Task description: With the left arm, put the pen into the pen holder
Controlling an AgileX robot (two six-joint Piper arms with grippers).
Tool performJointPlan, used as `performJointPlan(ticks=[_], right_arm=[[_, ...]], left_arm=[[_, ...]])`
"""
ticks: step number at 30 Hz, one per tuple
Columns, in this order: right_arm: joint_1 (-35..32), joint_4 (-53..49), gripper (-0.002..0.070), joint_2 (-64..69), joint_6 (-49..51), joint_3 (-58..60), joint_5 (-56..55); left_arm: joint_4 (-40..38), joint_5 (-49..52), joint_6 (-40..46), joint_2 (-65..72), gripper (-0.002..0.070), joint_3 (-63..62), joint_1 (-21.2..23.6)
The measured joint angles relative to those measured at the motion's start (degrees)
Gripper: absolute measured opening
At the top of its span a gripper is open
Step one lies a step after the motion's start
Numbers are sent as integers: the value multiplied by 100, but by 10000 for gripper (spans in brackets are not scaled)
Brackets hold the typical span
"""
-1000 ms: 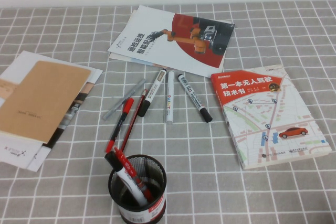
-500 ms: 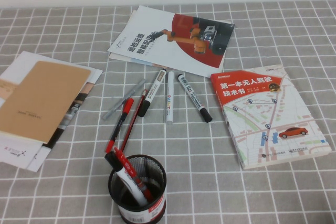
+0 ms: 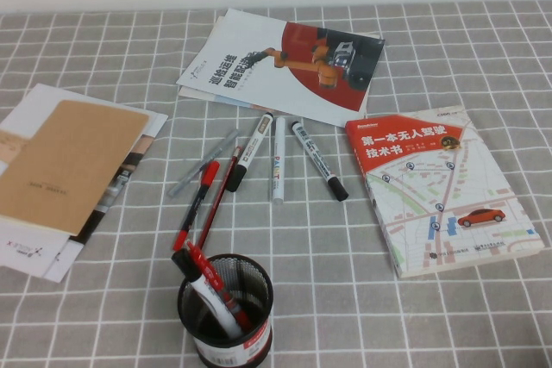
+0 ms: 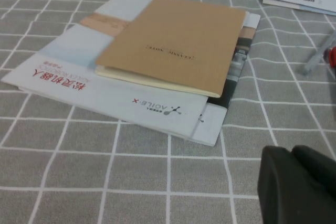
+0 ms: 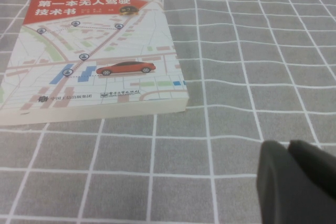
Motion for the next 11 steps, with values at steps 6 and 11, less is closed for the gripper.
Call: performJointPlan(ticks=[6,11], right_arm=[[0,0,-15,0,0,0,0],[0,4,-15,0,0,0,0]], left_arm=[[0,21,23,0,-1,0,0],[0,21,23,0,-1,0,0]])
